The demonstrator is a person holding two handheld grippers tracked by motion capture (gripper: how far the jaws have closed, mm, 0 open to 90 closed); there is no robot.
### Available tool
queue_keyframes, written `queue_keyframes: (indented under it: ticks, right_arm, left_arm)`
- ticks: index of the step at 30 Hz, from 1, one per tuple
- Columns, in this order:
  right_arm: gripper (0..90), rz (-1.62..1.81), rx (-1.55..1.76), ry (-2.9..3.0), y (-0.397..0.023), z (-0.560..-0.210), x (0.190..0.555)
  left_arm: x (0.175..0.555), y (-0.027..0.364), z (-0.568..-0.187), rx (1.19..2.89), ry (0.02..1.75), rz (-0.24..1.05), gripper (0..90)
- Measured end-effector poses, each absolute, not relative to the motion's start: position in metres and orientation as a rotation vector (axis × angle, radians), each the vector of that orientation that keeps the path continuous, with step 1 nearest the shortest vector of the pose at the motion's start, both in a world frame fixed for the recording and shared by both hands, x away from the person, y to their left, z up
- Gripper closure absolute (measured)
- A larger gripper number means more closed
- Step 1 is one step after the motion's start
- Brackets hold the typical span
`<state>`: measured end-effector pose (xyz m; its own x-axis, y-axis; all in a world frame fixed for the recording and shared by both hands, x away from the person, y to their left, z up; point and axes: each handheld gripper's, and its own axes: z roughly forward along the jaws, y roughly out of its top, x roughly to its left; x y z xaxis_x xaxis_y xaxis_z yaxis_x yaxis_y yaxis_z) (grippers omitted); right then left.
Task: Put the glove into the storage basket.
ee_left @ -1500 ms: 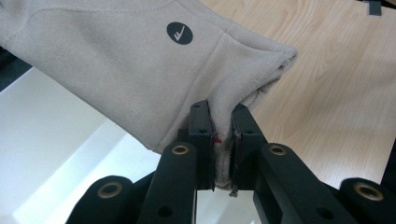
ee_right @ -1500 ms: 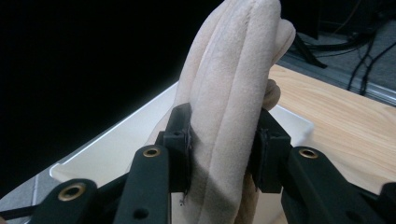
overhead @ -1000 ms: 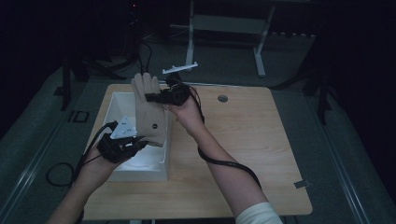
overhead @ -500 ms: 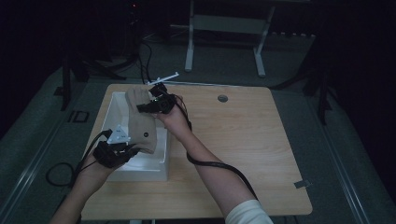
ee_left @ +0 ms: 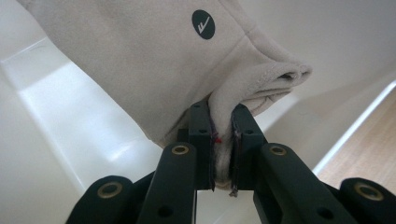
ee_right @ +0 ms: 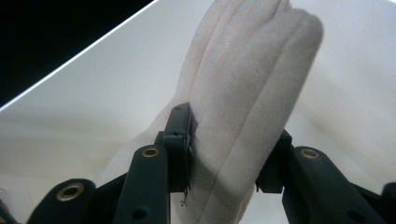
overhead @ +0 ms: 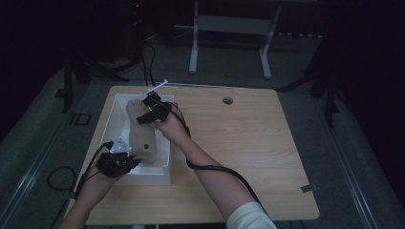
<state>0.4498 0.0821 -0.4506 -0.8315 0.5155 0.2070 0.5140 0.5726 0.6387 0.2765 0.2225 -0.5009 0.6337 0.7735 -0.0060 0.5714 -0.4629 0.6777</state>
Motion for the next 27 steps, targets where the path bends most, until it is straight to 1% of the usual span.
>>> queue_keyframes:
  ticks: [12, 14, 15, 16, 17, 18, 19, 20, 21, 25, 27]
  right_arm:
    - [61.7, 0.966, 0.944, 2.751, 0.09, -0.452, 0.449]
    - [59.5, 0.943, 0.95, 2.752, 0.092, -0.453, 0.449]
    - [56.5, 0.93, 0.962, 2.758, 0.092, -0.453, 0.449]
    - [48.6, 0.912, 0.958, 2.75, 0.092, -0.453, 0.449]
    - [48.6, 0.912, 0.958, 2.75, 0.092, -0.453, 0.449]
    - [47.0, 0.899, 0.951, 2.741, 0.092, -0.453, 0.448]
    - [44.1, 0.896, 0.956, 2.737, 0.092, -0.452, 0.448]
    - [39.2, 0.903, 0.947, 2.731, 0.091, -0.451, 0.447]
    - [39.2, 0.903, 0.947, 2.731, 0.091, -0.451, 0.447]
    - [37.3, 0.934, 0.948, 2.712, 0.087, -0.449, 0.447]
    - [34.2, 0.955, 0.95, 2.706, 0.084, -0.447, 0.447]
  left_arm:
    - [0.281, 0.214, -0.506, 2.216, 1.038, 0.426, 81.1]
    - [0.281, 0.215, -0.507, 2.215, 1.042, 0.409, 80.5]
    - [0.282, 0.215, -0.508, 2.216, 1.054, 0.396, 78.4]
    - [0.283, 0.215, -0.509, 2.221, 1.07, 0.393, 69.7]
    - [0.284, 0.215, -0.511, 2.228, 1.076, 0.387, 69.7]
    - [0.284, 0.213, -0.512, 2.239, 1.08, 0.393, 66.8]
    - [0.284, 0.212, -0.513, 2.237, 1.085, 0.404, 60.3]
    - [0.284, 0.211, -0.512, 2.229, 1.088, 0.412, 53.6]
    - [0.284, 0.211, -0.511, 2.223, 1.096, 0.416, 53.6]
    - [0.284, 0.211, -0.508, 2.168, 1.12, 0.429, 48.0]
    - [0.283, 0.211, -0.504, 2.13, 1.119, 0.42, 42.2]
